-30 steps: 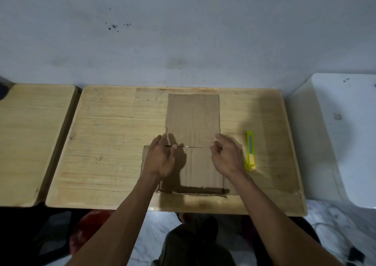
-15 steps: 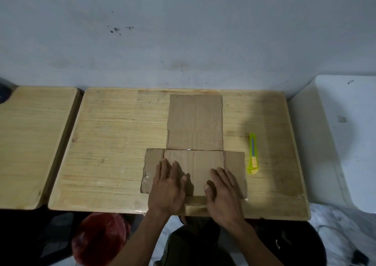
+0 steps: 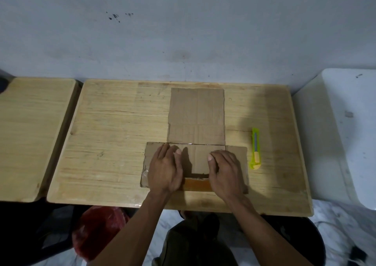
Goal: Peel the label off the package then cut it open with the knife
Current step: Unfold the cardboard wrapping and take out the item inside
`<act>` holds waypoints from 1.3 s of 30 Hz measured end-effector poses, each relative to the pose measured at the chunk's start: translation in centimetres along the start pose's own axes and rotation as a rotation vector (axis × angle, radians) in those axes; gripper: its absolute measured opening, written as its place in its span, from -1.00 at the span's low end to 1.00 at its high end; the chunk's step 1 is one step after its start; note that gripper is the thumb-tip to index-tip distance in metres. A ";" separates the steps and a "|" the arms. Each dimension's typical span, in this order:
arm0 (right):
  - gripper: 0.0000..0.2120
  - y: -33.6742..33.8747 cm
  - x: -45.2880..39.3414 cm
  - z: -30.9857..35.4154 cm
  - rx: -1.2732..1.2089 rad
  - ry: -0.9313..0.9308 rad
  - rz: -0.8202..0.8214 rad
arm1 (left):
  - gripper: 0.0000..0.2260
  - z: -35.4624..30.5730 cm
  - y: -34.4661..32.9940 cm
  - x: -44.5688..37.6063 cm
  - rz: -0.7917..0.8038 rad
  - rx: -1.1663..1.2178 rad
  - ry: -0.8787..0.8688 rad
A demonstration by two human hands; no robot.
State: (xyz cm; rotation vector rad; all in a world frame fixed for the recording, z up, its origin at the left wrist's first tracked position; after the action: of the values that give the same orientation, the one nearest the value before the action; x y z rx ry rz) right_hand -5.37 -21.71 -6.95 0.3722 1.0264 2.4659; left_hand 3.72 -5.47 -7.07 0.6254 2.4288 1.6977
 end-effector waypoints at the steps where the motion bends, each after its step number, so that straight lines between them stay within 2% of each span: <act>1: -0.67 0.1 -0.1 0.1 0.013 0.017 -0.006 | -0.51 0.2 -0.2 -0.1 -0.029 -0.018 -0.004; 5: -0.64 0.4 1.5 -0.2 0.081 0.148 -0.063 | -0.55 0.4 -0.2 0.4 -0.159 -0.066 -0.040; 7: -0.60 0.0 2.4 -0.7 0.167 0.163 -0.035 | -0.49 0.7 -1.0 0.5 -0.100 -0.097 -0.031; 11: -0.47 -1.3 2.3 -1.8 0.278 0.015 0.085 | -0.39 1.4 -2.6 1.2 0.004 -0.195 -0.006; 15: -0.39 -2.1 1.4 -2.4 0.343 0.014 0.136 | -0.28 1.6 -3.3 1.3 0.075 -0.259 -0.004; 22: -0.41 -3.0 0.5 -3.1 0.376 -0.011 0.118 | -0.38 1.4 -3.2 0.0 0.023 -0.348 0.022; 26: -0.43 -2.8 0.3 -3.0 0.329 -0.016 0.100 | -0.38 1.4 -3.2 -0.4 -0.008 -0.271 0.054; 32: -0.44 -2.1 -2.4 -2.5 0.174 -0.014 -0.034 | -0.35 1.7 -3.2 -2.6 -0.025 -0.083 0.100; 35: -0.46 -2.2 -4.2 -2.3 0.125 -0.001 -0.108 | -0.42 0.9 -2.4 -3.7 -0.085 -0.050 0.116; 39: -0.46 -2.5 -5.9 -2.2 0.170 -0.010 -0.143 | -0.36 0.5 -2.7 -5.4 -0.093 -0.068 0.143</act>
State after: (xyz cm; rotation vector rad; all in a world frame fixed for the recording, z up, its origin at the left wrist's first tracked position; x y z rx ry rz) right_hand -0.41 -24.33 -10.74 0.3507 1.2195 2.2556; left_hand 8.09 -7.91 -10.54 0.3881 2.4379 1.8376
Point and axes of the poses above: each hand's wrist, its own x-axis away from the middle knuckle, its own y-axis out of the back of the hand, z = x × y, the point moved 5 cm from there along -x, towards the middle knuckle, and after that the axes turned 8 degrees about -x, right-handed, at the moved point
